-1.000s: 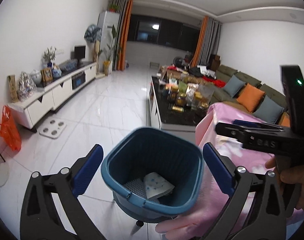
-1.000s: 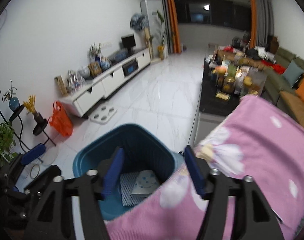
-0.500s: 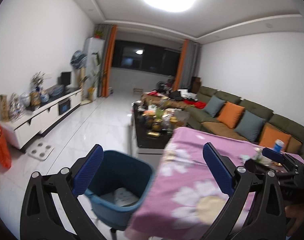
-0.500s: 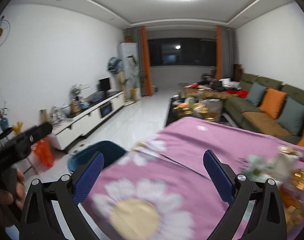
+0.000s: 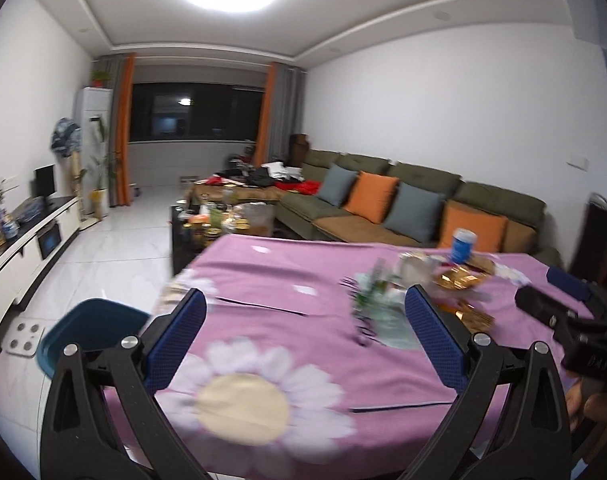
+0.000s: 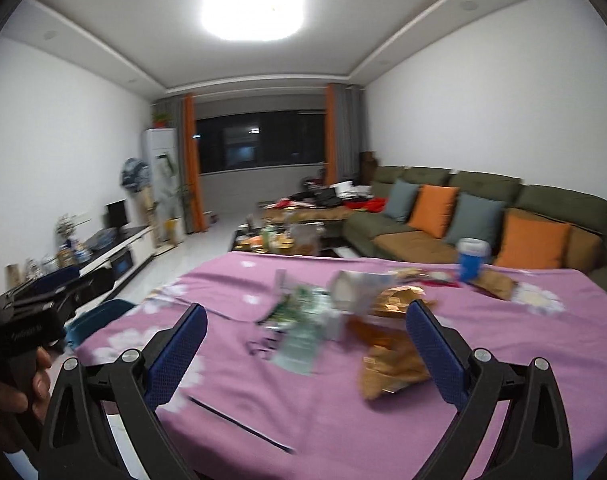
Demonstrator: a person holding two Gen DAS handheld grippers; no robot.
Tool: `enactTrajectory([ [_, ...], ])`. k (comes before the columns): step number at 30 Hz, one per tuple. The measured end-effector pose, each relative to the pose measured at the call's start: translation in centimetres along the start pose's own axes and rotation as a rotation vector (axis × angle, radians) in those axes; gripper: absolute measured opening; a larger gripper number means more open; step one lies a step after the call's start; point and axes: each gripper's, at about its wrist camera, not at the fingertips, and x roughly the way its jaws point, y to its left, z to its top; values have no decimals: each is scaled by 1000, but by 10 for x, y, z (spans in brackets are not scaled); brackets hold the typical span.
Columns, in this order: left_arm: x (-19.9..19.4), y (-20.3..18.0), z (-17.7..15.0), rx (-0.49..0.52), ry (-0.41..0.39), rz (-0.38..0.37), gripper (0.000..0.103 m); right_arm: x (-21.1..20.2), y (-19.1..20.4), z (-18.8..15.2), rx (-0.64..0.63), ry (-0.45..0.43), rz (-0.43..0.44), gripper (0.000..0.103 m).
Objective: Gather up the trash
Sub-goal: 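Move both tools back over the table toward the remaining trash, then grasp the clear plastic bag with the left tool while the right tool grasps a gold wrapper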
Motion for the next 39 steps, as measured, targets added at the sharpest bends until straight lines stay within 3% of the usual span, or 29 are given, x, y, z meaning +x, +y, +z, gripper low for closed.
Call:
enactTrajectory([
  [7, 11, -47, -17, 59, 30, -72, 98, -19, -41, -20, 63, 26, -79, 96],
  [16, 33, -52, -17, 81, 61, -77, 98, -15, -61, -30, 98, 64, -120, 96],
  [31, 116, -66, 11, 148, 83, -128, 98, 76, -91, -4, 193, 162, -63, 94],
  [39, 191, -71, 14, 145, 225, -162, 98, 125, -102, 8, 235, 230, -35, 86],
])
